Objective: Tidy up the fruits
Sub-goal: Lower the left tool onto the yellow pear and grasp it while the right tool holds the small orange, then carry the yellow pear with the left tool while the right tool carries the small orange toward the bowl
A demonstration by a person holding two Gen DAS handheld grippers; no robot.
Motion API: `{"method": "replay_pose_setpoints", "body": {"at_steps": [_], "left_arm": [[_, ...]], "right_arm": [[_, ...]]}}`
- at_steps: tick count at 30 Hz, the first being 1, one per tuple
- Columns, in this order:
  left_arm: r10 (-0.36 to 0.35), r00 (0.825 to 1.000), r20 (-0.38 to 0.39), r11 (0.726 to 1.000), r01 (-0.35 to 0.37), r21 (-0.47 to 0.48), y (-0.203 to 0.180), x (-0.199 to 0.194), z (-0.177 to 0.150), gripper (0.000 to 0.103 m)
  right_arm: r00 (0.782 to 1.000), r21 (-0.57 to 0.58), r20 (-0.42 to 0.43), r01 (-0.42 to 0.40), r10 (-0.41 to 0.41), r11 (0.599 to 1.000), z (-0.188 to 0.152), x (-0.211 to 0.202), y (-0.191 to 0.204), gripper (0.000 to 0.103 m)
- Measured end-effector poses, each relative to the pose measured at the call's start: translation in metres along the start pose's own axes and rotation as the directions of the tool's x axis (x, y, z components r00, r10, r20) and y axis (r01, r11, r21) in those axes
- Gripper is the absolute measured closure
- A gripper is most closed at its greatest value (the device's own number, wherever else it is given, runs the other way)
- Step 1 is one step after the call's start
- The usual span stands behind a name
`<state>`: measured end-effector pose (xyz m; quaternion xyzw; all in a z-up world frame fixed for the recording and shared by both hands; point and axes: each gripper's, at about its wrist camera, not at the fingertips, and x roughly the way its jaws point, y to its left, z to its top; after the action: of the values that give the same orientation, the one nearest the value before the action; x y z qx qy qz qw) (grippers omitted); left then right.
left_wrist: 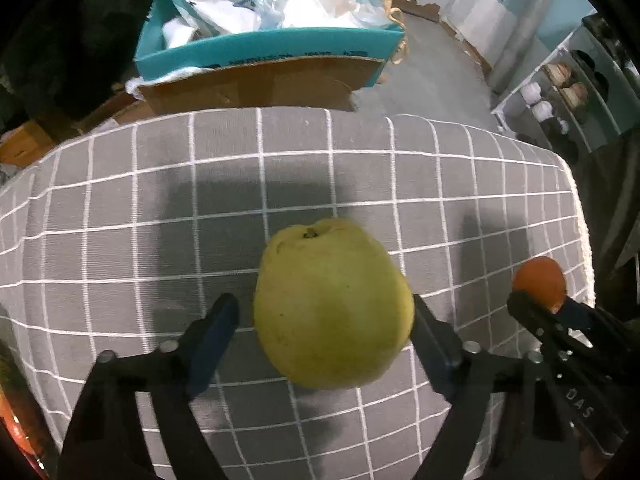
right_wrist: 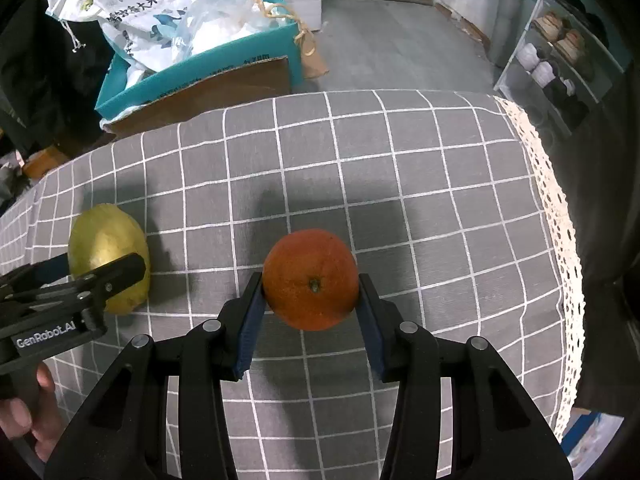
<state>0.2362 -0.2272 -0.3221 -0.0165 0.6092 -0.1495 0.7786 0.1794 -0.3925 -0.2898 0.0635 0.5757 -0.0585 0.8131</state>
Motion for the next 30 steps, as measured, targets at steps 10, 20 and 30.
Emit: {"method": "replay_pose_setpoints", "body": {"at_steps": [10,20,30], "left_arm": [[0.018,0.999,0.051,0.998,-0.021,0.064,-0.008,-0.012,-0.012,0.032],[0.052,0.987,0.151,0.992,-0.068,0.107,-0.004,-0.061,-0.025,0.032],[0.077,0.964,0.256,0.987,-0.110,0.119,0.013,-0.124,-0.043,0.032]], "right_arm": [[1.000,-0.015,0.016,0.007,-0.007,1.000,-0.004,-0.005,0.004,0.059],[0.998,-0.035,0.066,0.000,0.002,0.999,-0.009,-0.036,0.017,0.059],[0.989,-0.081,0.144,-0.004,0.016,0.997,-0.014,-0.086,0.037,0.059]]}}
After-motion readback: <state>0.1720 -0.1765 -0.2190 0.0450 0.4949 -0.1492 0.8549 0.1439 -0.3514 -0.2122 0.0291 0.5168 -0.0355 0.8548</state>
